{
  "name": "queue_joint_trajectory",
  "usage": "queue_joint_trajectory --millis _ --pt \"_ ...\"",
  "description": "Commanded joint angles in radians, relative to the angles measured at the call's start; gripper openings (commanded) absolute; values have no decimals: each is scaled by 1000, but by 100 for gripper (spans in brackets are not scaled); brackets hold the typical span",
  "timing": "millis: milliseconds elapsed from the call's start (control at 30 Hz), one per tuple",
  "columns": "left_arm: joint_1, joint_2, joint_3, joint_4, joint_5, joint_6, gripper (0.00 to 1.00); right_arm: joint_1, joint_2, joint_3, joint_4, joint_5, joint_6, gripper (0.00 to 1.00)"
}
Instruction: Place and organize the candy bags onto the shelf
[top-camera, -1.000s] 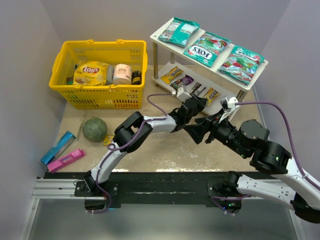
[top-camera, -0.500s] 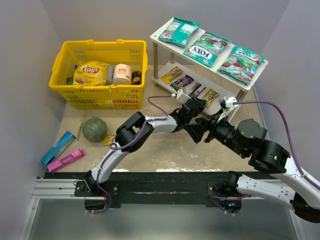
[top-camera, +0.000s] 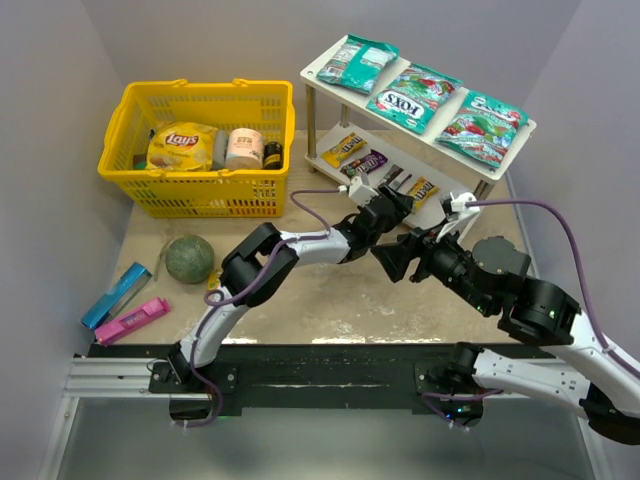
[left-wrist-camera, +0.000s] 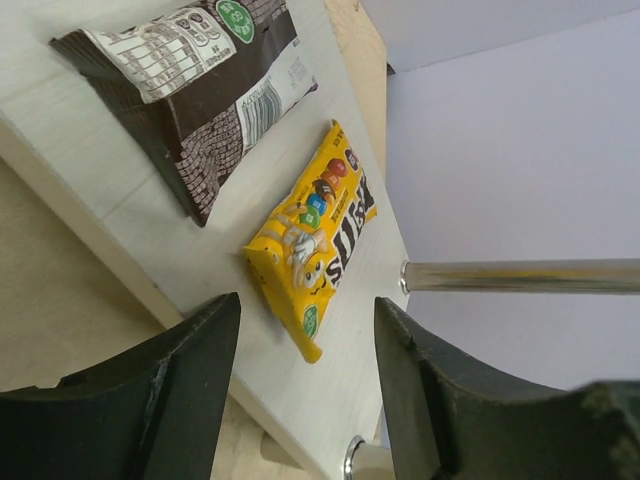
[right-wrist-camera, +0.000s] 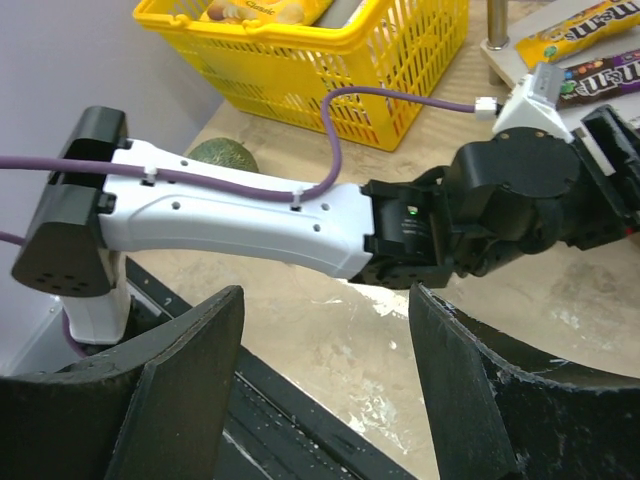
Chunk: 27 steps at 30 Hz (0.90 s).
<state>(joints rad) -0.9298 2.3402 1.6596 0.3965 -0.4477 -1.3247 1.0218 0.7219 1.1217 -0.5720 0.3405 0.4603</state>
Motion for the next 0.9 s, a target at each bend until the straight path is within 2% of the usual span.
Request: queue_joint_trajectory --millis 0,100,133,167,233,267,400,700,867 --pt "0 -97 -78 -91 10 45 62 1 27 70 -25 78 21 72" --pt "0 -186 -251 -70 6 102 63 3 43 81 -31 100 26 74" --pt "-1 -217 -295 -9 4 134 63 1 48 85 -29 106 29 74" --pt "-6 -279 -338 30 10 247 62 1 51 84 -28 114 34 75" --pt "-21 -344 -435 57 0 344 62 1 68 82 -17 121 38 75" --pt "-27 -407 -464 56 -2 439 62 1 77 82 -3 123 41 76" --pt "-32 -565 -648 -27 -31 508 62 1 129 67 46 126 57 79" --pt "-32 -1039 -1023 -280 -115 503 62 -3 390 -3 241 57 84 89" --pt "-32 -1357 -1141 -568 -152 415 62 -34 545 -10 365 14 132 91"
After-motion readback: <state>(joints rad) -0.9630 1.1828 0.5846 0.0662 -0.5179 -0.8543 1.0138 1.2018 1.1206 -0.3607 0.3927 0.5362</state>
